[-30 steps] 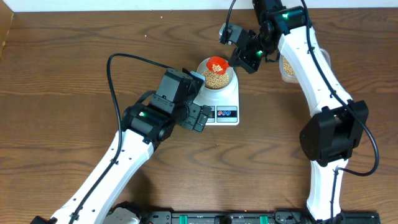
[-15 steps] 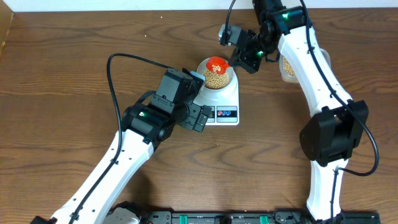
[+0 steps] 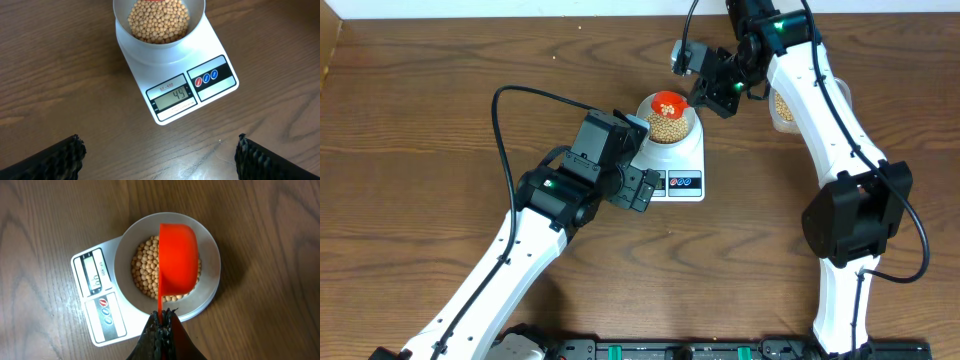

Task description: Scoop item into bowl and weigh 50g on scale

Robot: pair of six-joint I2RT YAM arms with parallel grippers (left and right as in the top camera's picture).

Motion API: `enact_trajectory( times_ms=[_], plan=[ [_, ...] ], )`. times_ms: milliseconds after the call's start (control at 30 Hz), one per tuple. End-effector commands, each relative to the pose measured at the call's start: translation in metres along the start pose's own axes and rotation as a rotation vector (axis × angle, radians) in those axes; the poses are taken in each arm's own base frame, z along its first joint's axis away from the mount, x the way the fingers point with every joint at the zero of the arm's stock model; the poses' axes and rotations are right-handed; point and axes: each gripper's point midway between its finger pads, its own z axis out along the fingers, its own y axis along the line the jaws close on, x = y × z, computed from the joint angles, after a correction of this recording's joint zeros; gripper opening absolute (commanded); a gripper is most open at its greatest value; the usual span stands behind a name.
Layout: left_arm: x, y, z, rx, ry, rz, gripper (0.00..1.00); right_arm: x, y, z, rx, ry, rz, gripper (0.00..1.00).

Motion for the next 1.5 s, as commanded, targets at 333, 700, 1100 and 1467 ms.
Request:
enact_trajectory(
  times_ms=[333, 700, 1100, 1467],
  plan=[
    [0.001, 0.003, 0.002, -0.015, 0.009, -0.005, 0.98, -0.017, 0.003, -0.016, 0.037, -0.034, -0.177, 0.01],
    [0.001, 0.003, 0.002, -0.015, 0.009, -0.005, 0.98, -0.018, 0.001, -0.016, 0.043, -0.039, -0.181, 0.01],
    [0.001, 0.003, 0.002, -0.015, 0.009, -0.005, 0.98, -0.009, 0.019, -0.016, -0.039, -0.020, 0.006, 0.01],
    [0.001, 0.003, 0.002, -0.015, 0.009, -0.004, 0.98, -0.013, 0.030, -0.030, -0.159, -0.133, 0.077, 0.01]
  ],
)
